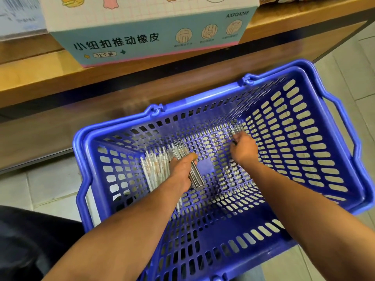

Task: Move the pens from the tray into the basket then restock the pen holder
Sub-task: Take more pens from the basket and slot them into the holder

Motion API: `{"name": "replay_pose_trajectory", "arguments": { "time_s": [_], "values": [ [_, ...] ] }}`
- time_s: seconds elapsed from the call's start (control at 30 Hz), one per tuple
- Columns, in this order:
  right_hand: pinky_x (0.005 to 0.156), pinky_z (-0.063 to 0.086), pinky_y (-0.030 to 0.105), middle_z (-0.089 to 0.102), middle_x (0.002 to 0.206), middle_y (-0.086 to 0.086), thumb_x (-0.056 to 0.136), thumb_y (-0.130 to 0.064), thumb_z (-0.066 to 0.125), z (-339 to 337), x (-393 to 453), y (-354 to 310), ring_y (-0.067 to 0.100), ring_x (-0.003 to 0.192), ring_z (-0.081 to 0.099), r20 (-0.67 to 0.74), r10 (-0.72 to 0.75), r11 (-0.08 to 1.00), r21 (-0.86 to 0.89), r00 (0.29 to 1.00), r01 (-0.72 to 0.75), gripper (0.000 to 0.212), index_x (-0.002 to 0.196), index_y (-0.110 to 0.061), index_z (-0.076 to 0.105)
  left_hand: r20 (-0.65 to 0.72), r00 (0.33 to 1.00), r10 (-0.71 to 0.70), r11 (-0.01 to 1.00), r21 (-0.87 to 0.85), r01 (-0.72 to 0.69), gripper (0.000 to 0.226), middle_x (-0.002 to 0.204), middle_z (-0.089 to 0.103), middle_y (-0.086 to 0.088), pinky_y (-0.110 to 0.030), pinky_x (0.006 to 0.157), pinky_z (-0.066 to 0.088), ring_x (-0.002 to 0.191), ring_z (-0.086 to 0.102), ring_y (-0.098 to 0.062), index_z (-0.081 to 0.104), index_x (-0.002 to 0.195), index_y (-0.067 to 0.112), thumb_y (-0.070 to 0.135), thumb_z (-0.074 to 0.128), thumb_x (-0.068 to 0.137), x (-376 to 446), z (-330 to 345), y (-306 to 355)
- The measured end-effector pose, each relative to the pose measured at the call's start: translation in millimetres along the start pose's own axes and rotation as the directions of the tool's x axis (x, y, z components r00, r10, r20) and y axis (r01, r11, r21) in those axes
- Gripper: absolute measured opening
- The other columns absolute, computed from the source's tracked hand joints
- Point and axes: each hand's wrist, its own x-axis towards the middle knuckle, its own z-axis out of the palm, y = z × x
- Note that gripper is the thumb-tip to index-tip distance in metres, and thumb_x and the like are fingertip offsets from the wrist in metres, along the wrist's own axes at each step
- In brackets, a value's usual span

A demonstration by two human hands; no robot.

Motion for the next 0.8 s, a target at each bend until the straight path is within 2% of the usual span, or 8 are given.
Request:
{"name": "replay_pose_trajectory", "arguments": {
  "time_s": [0.1,0.27,0.33,0.4,0.5,0.57,0.7,0.8],
  "values": [
    [0.084,0.052,0.039,0.061,0.114,0.015,0.092,-0.008,0.060,-1.5,1.9,12.2,0.033,0.101,0.061,-0.029,0.016,0.976,-0.215,0.999,-0.022,0.029,0.119,-0.006,0.052,0.003,1.000,-0.010,1.000,0.012,0.010,0.067,0.093,0.064,-0.014,-0.057,0.097,0.051,0.090,0.060,-0.030,0.036,0.139,0.010,0.012,0.075,0.084,0.9,-0.2,0.3],
    [0.083,0.056,0.041,0.066,0.107,0.018,0.093,-0.011,0.059,1.7,0.5,15.1,0.034,0.099,0.064,0.080,0.032,0.930,-0.367,0.996,-0.001,0.025,0.117,-0.004,0.055,0.002,1.000,-0.002,1.000,0.028,0.002,0.062,0.108,0.065,-0.017,-0.052,0.094,0.053,0.091,0.064,-0.031,0.041,0.134,0.008,0.012,0.076,0.083,1.3,-0.5,0.6],
    [0.080,0.057,0.037,0.067,0.104,0.016,0.092,-0.014,0.062,0.2,0.1,12.1,0.031,0.093,0.065,0.138,0.033,0.957,-0.289,0.990,0.008,0.021,0.110,-0.003,0.060,0.010,1.000,-0.002,1.000,0.024,0.002,0.060,0.102,0.066,-0.016,-0.048,0.088,0.054,0.082,0.063,-0.028,0.043,0.133,0.007,0.012,0.076,0.083,3.5,-1.7,-0.2],
    [0.076,0.057,0.034,0.067,0.097,0.012,0.089,-0.015,0.067,-0.6,-3.6,3.7,0.025,0.084,0.067,0.249,0.018,0.998,-0.056,0.968,-0.004,0.015,0.100,-0.006,0.065,0.009,1.000,0.003,1.000,0.021,-0.003,0.064,0.102,0.067,-0.015,-0.049,0.092,0.054,0.089,0.064,-0.029,0.043,0.137,0.007,0.013,0.076,0.083,4.8,-2.1,-0.8],
    [0.062,0.058,0.030,0.065,0.077,0.007,0.086,-0.006,0.069,-0.2,-22.5,-20.8,0.016,0.060,0.063,0.499,-0.082,0.976,0.215,0.863,-0.032,0.009,0.093,-0.006,0.064,0.030,1.000,0.005,1.000,0.021,-0.005,0.075,0.127,0.063,-0.019,-0.059,0.102,0.047,0.116,0.061,-0.034,0.040,0.145,0.005,0.014,0.078,0.081,2.0,-0.7,-0.3],
    [0.061,0.055,0.031,0.064,0.068,0.005,0.086,-0.004,0.068,4.0,-35.4,-37.5,0.014,0.057,0.060,0.589,-0.192,0.959,0.283,0.785,0.023,0.010,0.094,-0.005,0.062,0.070,0.998,0.003,1.000,-0.020,-0.001,0.080,0.127,0.063,-0.022,-0.059,0.094,0.052,0.112,0.064,-0.038,0.037,0.148,0.004,0.016,0.079,0.081,-2.4,-0.8,1.6],
    [0.055,0.050,0.023,0.061,0.063,0.003,0.085,-0.002,0.067,9.8,-47.8,-55.4,0.010,0.054,0.058,0.595,-0.275,0.932,0.358,0.755,0.058,0.009,0.091,-0.005,0.062,0.157,0.988,0.010,0.996,-0.089,0.004,0.083,0.111,0.071,-0.023,-0.045,0.065,0.059,0.088,0.073,-0.040,0.036,0.148,0.003,0.021,0.081,0.080,-9.3,-1.7,3.4],
    [0.056,0.051,0.022,0.063,0.061,-0.001,0.083,-0.004,0.072,14.5,-50.6,-56.3,0.010,0.054,0.059,0.575,-0.310,0.911,0.409,0.757,0.062,0.008,0.088,-0.003,0.066,0.145,0.989,0.023,0.996,-0.089,-0.011,0.098,0.121,0.066,-0.027,-0.050,0.080,0.058,0.099,0.069,-0.041,0.035,0.149,0.002,0.027,0.086,0.069,-8.8,-1.6,3.0]
  ]
}}
